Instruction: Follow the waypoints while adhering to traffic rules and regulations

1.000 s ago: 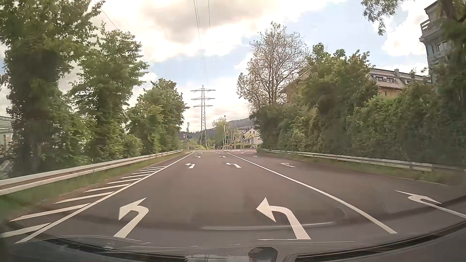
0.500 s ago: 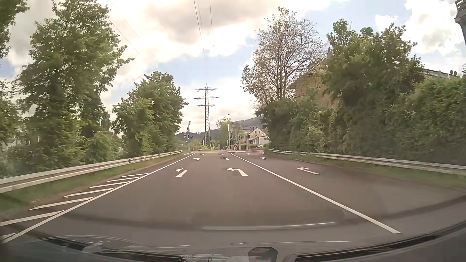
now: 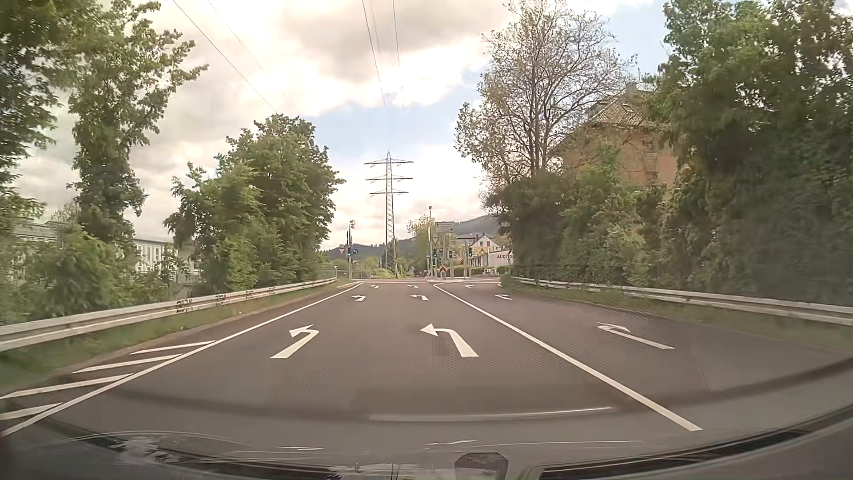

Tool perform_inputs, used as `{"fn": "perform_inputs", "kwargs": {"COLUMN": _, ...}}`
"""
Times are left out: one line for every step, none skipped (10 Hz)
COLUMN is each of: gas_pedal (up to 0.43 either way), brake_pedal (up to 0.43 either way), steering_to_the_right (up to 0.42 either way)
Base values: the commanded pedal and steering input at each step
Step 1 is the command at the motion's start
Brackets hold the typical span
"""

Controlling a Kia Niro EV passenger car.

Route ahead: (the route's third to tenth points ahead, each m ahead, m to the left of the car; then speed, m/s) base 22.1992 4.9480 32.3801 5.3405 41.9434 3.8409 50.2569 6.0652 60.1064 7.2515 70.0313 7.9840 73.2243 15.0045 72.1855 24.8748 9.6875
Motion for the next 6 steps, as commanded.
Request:
{"fn": "perform_inputs", "kwargs": {"gas_pedal": 0.067, "brake_pedal": 0.0, "steering_to_the_right": -0.02}}
{"fn": "perform_inputs", "kwargs": {"gas_pedal": 0.067, "brake_pedal": 0.0, "steering_to_the_right": -0.018}}
{"fn": "perform_inputs", "kwargs": {"gas_pedal": 0.067, "brake_pedal": 0.0, "steering_to_the_right": -0.016}}
{"fn": "perform_inputs", "kwargs": {"gas_pedal": 0.067, "brake_pedal": 0.0, "steering_to_the_right": -0.014}}
{"fn": "perform_inputs", "kwargs": {"gas_pedal": 0.067, "brake_pedal": 0.0, "steering_to_the_right": -0.011}}
{"fn": "perform_inputs", "kwargs": {"gas_pedal": 0.067, "brake_pedal": 0.0, "steering_to_the_right": -0.011}}
